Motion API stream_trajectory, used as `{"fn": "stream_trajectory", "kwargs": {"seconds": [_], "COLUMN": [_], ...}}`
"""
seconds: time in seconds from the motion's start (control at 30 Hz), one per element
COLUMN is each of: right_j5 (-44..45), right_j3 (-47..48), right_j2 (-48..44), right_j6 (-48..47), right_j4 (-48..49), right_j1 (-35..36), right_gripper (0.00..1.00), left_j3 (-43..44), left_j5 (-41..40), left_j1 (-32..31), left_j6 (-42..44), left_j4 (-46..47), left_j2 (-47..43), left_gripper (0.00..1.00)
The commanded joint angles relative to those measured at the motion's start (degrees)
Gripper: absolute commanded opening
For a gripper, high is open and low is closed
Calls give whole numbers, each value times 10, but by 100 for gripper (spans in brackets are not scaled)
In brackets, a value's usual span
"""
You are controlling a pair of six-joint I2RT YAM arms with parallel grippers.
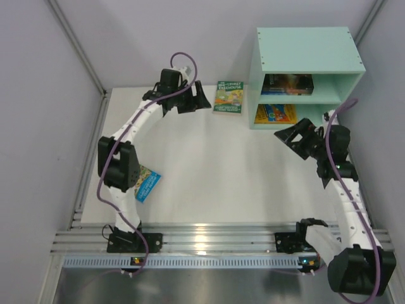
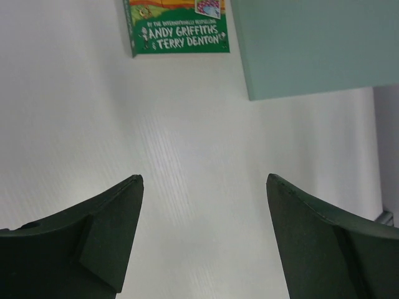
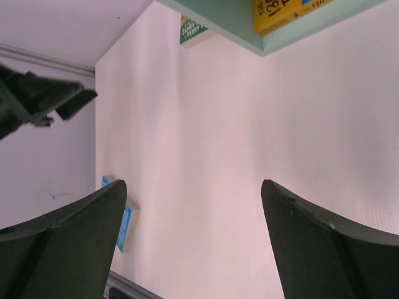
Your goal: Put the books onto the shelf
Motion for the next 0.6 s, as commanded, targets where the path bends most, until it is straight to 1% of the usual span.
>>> {"fn": "stream_trajectory", "kwargs": {"seconds": [0.0, 0.07, 0.1, 0.13, 0.17, 0.2, 0.3, 0.37, 0.47, 0.53, 0.57], "right_j5": [-26, -28, -28, -25, -22, -19, -18, -18, -17, -13, -11], "right_j3": [-31, -45, -59, -63, -66, -67, -64, -62, -60, -64, -66], "right_j2": [-49, -65, -69, -74, -76, -78, -80, -75, -66, -62, -62], "right_j6": [-34, -32, -36, -40, -45, -50, -62, -68, -68, -65, -65], "right_j4": [12, 30, 36, 40, 38, 36, 29, 28, 29, 34, 38], "right_j1": [-4, 0, 0, 0, 0, 0, 1, 1, 1, 1, 1], "right_gripper": [89, 88, 88, 88, 88, 88, 88, 88, 87, 87, 87], "left_j3": [88, 121, 158, 178, 216, 233, 292, 296, 289, 270, 237], "left_j5": [-6, -9, -13, -16, -24, -27, -18, -13, -38, -36, -29], "left_j1": [9, 11, 12, 12, 13, 13, 13, 13, 13, 13, 12], "left_j6": [59, 65, 67, 71, 77, 79, 82, 87, 94, 95, 93], "left_j4": [19, 35, 35, 34, 34, 35, 44, 68, 98, 143, 169], "left_j2": [97, 142, 188, 210, 232, 272, 333, 348, 366, 361, 354], "left_gripper": [84, 83, 83, 83, 83, 83, 83, 83, 82, 81, 80]}}
